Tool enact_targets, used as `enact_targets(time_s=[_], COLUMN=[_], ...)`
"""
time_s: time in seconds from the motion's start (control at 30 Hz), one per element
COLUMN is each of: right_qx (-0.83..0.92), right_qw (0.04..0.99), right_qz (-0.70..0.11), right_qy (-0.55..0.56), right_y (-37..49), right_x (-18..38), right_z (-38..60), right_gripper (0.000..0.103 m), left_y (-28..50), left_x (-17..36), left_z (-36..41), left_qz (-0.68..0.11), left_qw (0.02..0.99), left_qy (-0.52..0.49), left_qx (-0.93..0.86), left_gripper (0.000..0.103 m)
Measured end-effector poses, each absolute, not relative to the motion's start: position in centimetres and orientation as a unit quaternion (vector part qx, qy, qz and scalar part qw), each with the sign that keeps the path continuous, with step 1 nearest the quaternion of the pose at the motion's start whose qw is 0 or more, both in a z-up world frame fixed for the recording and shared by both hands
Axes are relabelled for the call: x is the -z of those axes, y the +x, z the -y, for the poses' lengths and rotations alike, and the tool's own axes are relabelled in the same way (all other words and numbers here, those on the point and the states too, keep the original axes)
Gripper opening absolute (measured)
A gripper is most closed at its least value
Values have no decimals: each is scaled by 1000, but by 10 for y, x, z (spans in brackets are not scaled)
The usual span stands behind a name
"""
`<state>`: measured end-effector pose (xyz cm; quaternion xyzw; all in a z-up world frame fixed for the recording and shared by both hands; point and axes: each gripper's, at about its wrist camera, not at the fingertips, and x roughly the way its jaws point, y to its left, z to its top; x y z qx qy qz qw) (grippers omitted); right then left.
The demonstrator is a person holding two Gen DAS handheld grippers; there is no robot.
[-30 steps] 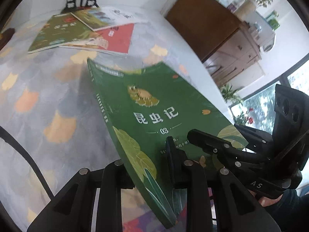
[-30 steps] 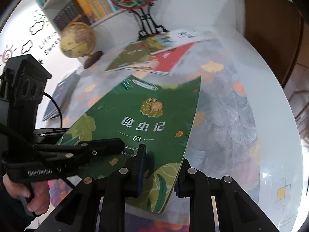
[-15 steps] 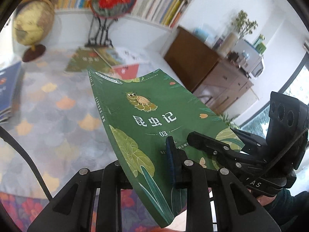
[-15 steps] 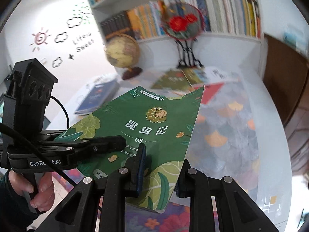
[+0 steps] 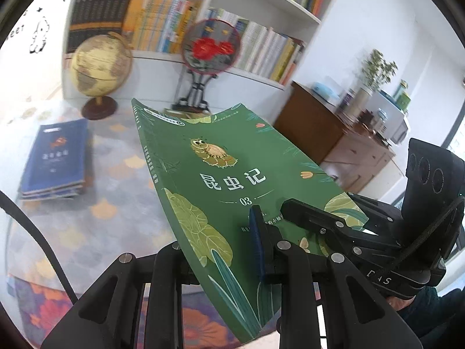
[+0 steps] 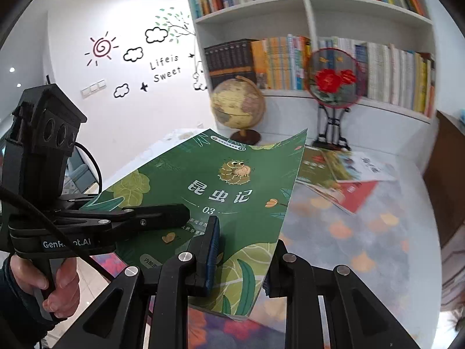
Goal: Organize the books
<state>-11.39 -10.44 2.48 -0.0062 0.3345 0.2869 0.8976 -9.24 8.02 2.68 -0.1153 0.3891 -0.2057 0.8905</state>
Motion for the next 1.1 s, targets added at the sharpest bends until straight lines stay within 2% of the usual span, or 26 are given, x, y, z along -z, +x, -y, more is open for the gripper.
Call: enact_targets(time_s=[0.3, 0.6, 0.87, 1.1], right_qx=[-320, -341, -330, -306], right_qw=[879, 854, 844, 845], right_qz=[-353, -392, -423, -438], right_qy=[-18, -15, -11, -10], right_y=[-36, 57, 114, 136], right_x=[-14, 28, 60, 78], right_z=[-15, -131, -188, -205], right_gripper=[24, 24, 25, 25], left_y=[-30, 47, 95, 118], left_x=[-9, 32, 67, 95], left_z=[-202, -309, -358, -370], left_qz=[-403, -426, -437, -448], left_qw=[889, 880, 870, 858], left_qy=[-141, -166, -190, -212], left_qx=[167, 131, 127, 136], left_gripper=[22, 22, 23, 23])
